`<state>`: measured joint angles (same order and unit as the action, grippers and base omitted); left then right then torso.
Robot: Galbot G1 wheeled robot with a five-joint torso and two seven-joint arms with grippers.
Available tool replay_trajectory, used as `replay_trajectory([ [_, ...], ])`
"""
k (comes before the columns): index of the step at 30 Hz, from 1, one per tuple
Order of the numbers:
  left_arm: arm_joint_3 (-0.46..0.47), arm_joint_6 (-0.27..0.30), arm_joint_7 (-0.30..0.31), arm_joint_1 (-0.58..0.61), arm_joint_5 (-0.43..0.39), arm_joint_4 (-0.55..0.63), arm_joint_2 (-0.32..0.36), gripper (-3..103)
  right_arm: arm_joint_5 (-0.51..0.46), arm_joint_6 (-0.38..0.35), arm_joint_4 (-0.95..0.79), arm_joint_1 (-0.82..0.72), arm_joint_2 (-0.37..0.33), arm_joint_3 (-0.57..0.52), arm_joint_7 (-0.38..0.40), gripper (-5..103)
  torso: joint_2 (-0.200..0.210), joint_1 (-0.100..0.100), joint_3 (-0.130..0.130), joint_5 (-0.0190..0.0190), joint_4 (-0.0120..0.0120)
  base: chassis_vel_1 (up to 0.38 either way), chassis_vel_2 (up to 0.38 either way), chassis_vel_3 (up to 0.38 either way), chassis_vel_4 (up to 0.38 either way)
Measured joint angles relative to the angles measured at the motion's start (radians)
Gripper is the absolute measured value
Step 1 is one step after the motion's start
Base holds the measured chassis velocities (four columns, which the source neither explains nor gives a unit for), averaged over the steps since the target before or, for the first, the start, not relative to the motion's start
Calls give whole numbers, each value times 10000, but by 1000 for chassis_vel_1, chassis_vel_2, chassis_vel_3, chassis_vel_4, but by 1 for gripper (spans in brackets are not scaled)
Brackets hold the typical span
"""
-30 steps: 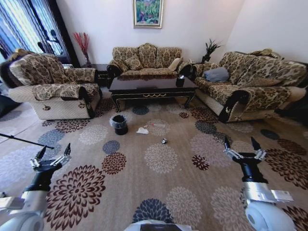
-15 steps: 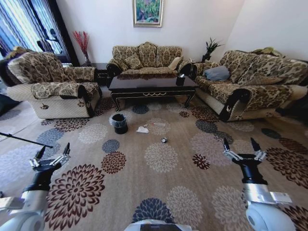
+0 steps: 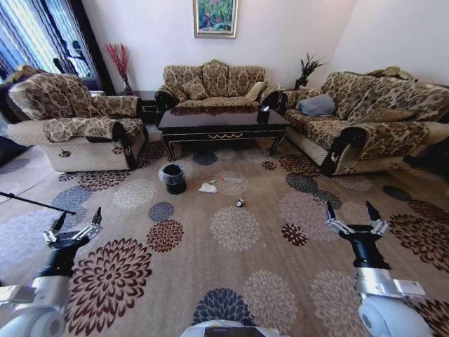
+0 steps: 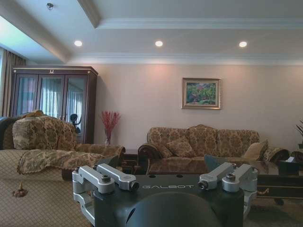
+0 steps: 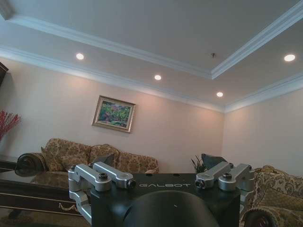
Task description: Move to the front of the table and pick up the trash from the floor, then place it into the trash bin.
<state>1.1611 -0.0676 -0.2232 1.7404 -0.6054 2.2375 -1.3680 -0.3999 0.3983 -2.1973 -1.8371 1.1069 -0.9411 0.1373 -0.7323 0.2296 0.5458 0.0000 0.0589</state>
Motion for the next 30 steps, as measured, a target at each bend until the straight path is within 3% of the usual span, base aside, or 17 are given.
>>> replay_trajectory([
  [30,23,-42,-129,-212,-7,-216,49,100,243,38,15,-178,430,-47,23,100,1299,-552,-747,0,1,0,0,0,0],
])
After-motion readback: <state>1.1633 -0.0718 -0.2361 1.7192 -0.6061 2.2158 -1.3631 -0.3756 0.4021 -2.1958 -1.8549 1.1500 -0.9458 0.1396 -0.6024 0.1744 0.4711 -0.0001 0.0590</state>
